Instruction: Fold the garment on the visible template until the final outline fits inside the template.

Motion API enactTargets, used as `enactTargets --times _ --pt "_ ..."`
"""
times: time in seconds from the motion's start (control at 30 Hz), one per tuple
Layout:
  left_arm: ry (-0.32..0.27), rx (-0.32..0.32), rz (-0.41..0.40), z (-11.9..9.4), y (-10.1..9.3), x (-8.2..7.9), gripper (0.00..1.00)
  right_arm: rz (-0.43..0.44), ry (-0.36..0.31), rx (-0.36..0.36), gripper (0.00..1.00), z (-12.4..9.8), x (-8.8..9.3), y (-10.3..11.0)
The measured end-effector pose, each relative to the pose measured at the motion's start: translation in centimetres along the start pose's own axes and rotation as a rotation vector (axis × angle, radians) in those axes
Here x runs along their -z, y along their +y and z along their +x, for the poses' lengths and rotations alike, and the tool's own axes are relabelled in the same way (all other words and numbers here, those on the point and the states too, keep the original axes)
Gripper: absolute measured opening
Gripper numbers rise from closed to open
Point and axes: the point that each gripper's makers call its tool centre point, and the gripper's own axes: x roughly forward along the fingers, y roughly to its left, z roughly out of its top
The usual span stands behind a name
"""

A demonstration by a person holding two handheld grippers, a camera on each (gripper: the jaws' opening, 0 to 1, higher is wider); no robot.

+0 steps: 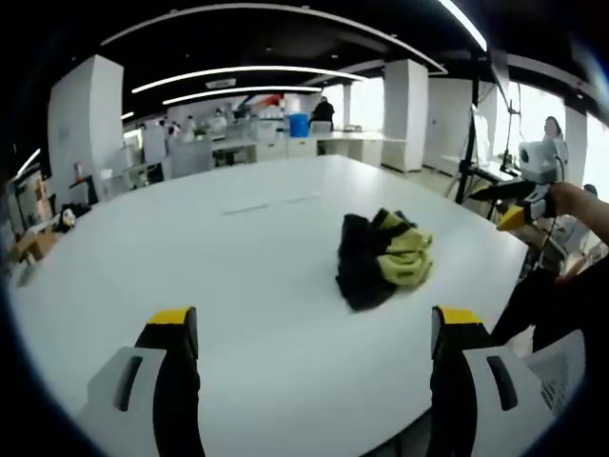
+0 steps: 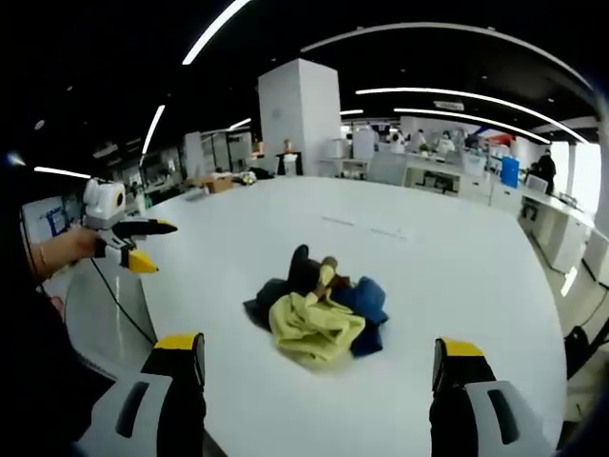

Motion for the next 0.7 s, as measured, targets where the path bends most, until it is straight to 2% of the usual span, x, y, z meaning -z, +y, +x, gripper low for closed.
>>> enactTargets --times 0.27,0.7 --pt "0.010 0.009 0.003 0.14 -0.22 0.23 0.99 -0.011 0.007 -0.007 0.99 0.10 0.05 0.15" --pt "0.002 0.003 -0.003 0.28 0.49 0.26 0.95 -0.025 0.028 -0.029 0.94 0.66 0.36 0.67"
